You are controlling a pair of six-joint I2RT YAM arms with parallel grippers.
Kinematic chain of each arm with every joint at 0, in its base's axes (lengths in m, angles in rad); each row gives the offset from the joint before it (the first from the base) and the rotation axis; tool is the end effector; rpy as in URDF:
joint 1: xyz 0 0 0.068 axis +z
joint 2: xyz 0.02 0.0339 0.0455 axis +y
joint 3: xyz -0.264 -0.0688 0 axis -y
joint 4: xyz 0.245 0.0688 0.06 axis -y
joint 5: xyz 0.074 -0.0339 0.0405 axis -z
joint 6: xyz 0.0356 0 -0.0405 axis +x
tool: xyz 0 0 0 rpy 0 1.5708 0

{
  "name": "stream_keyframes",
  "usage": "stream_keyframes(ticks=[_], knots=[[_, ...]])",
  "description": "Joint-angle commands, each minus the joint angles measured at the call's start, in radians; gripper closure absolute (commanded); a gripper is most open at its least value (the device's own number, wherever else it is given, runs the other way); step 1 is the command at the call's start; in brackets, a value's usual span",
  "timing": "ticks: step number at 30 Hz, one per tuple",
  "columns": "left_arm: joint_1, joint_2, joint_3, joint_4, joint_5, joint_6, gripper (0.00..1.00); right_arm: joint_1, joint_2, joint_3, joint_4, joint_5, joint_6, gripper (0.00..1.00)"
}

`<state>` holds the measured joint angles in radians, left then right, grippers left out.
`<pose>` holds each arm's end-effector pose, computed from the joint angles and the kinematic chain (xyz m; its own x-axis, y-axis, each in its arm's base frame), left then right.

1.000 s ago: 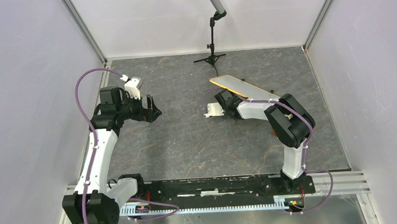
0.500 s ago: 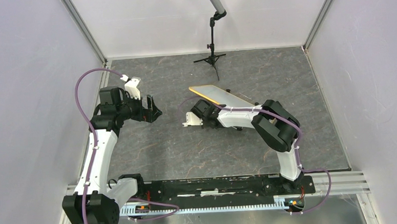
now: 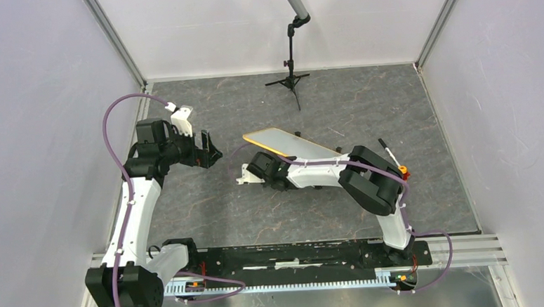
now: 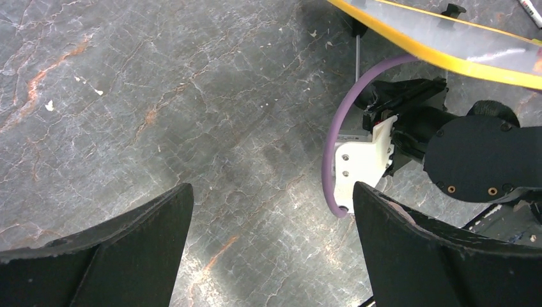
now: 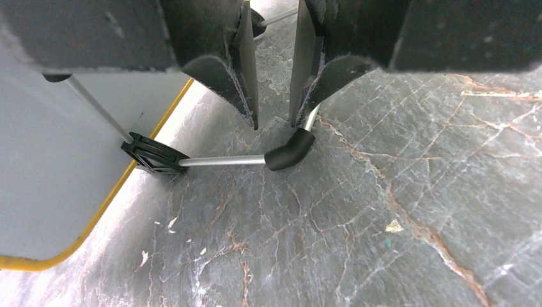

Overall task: Write a sentence on the whiteboard
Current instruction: Move the whiteboard stand to the center of the board.

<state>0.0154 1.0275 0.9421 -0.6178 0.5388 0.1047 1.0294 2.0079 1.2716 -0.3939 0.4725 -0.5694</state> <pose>0.2128 -0.0150 0.3108 -0.6035 0.0804 -0.7933 0.4436 0.8606 -0.2503 0.2193 0.3333 0.1370 -0.0351 -0.9899 -0.1373 -0.8097 0.1087 -0.5766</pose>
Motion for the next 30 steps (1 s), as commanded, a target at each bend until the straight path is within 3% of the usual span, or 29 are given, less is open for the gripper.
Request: stream_keyframes(ticks=[1, 9, 18, 22, 25, 30], knots=[[-0.004, -0.017, 0.004, 0.033, 0.034, -0.012, 0.0, 0.018, 0.063, -0.06, 0.039, 0.003, 0.064, 0.68], [-0.003, -0.035, 0.018, 0.061, -0.023, -0.049, 0.0, 0.075, 0.013, -0.175, 0.233, 0.213, 0.014, 0.64], [-0.003, -0.027, 0.03, 0.056, -0.034, -0.051, 0.0, 0.158, -0.034, -0.243, 0.299, 0.358, -0.037, 0.57], [-0.003, -0.028, 0.035, 0.055, -0.045, -0.055, 0.0, 0.187, -0.075, -0.266, 0.281, 0.373, -0.026, 0.55], [-0.003, -0.023, 0.043, 0.055, -0.065, -0.067, 0.0, 0.23, -0.114, -0.273, 0.252, 0.349, -0.029, 0.44], [-0.003, -0.019, 0.072, 0.061, -0.142, -0.094, 0.0, 0.323, -0.14, -0.228, 0.163, 0.286, -0.025, 0.36]])
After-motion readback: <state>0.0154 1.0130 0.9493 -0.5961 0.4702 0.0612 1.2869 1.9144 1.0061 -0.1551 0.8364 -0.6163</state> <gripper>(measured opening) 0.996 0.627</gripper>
